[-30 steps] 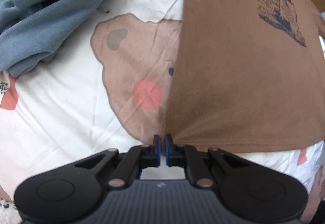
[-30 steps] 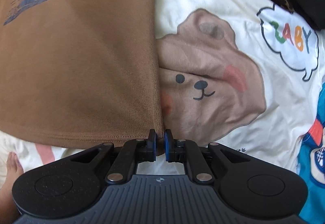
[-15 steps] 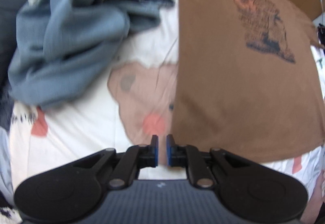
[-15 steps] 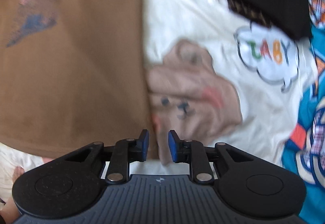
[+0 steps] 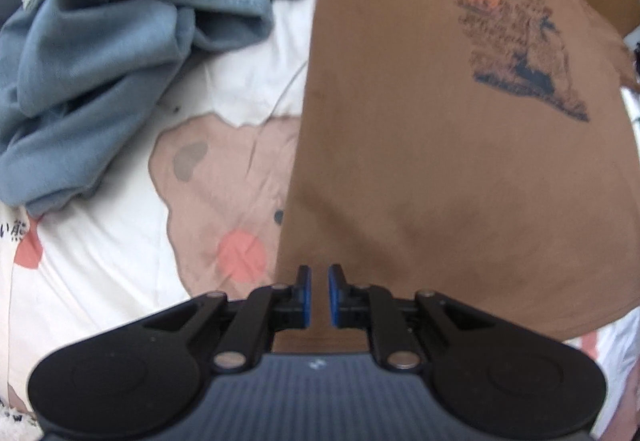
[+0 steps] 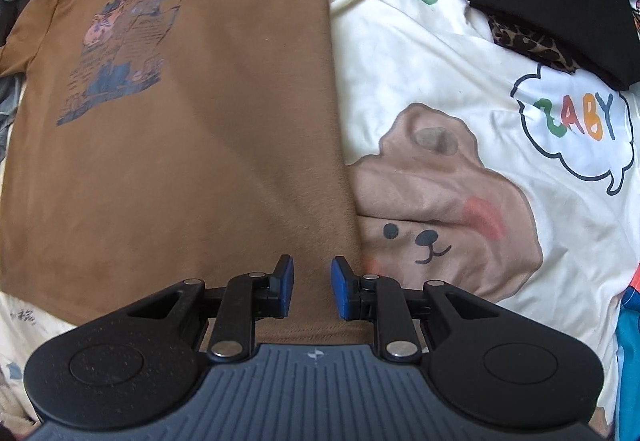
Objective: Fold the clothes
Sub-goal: 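Open both tools and release the shirt hem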
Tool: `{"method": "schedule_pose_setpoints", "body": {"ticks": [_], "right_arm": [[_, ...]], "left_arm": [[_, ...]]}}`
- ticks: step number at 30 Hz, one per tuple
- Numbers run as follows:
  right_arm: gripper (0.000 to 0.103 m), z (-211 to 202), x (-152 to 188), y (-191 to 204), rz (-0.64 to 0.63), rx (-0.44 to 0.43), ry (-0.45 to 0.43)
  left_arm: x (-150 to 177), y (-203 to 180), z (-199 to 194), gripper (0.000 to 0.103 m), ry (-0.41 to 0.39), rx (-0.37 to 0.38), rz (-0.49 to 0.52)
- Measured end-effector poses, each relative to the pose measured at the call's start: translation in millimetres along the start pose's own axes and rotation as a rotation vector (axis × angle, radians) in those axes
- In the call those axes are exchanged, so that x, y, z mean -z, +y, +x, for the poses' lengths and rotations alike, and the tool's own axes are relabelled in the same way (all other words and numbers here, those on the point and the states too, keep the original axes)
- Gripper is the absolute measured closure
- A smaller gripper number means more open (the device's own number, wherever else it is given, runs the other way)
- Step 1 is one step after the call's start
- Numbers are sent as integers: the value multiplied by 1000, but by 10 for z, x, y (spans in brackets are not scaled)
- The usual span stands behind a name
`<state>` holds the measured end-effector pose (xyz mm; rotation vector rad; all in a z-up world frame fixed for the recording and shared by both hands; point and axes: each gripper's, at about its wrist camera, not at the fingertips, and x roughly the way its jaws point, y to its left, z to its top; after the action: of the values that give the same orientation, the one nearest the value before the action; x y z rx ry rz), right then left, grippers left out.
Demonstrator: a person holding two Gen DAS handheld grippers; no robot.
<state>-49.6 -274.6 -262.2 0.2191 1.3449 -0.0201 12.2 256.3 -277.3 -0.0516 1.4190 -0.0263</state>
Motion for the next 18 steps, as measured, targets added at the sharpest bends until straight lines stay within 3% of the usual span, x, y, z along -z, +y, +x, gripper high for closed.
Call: {"method": "schedule_pose_setpoints", "body": {"ticks": [8, 13, 17, 18], "right_arm": [[76, 108, 59, 1, 15, 27, 51], [76, 106, 81, 26, 13, 49, 87], [75, -102, 15, 86, -10, 52, 57], [75, -197, -18, 103, -16, 49, 39]], "left_arm": [[141, 163, 248, 91, 96, -81, -19], [110, 177, -14, 88, 69, -78, -26], [71, 156, -366, 72, 27, -80, -20], [56, 148, -472, 59, 13, -87, -19]]}}
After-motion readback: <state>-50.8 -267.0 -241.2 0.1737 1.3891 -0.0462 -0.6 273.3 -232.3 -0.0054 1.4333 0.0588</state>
